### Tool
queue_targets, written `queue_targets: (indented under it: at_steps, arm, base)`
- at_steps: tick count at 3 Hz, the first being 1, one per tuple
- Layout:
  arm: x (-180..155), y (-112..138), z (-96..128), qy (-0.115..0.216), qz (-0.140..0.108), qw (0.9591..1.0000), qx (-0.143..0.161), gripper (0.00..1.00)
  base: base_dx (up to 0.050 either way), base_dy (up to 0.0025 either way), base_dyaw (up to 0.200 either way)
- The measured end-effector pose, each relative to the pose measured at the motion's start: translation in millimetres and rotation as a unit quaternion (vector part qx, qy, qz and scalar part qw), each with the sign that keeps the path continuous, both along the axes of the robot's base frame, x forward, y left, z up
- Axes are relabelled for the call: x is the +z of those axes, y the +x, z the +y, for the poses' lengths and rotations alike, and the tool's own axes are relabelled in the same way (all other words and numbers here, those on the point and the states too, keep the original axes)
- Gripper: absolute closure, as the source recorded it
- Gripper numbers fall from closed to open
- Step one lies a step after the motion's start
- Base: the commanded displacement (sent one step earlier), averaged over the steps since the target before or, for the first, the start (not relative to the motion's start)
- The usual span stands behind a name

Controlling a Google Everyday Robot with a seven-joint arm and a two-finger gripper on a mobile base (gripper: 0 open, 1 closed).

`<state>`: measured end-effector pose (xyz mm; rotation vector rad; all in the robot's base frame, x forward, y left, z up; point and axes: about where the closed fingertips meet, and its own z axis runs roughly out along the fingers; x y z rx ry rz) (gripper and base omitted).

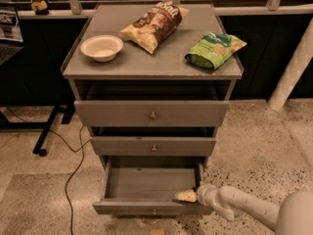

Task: Open bottom drawer

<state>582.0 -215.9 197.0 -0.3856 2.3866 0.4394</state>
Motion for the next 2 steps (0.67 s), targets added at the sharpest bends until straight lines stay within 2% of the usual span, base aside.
queue_targets:
  at_steps: [1,2]
  arm:
    - [0.0,0.0,0.0,0.0,0.0,1.0,0.0,0.0]
    - [7.6,-2.5,6.2,-0.007,-0.019,0.9998,0.003,0.0]
  base:
    - [0.0,0.0,0.0]
    - [0.0,0.0,0.0]
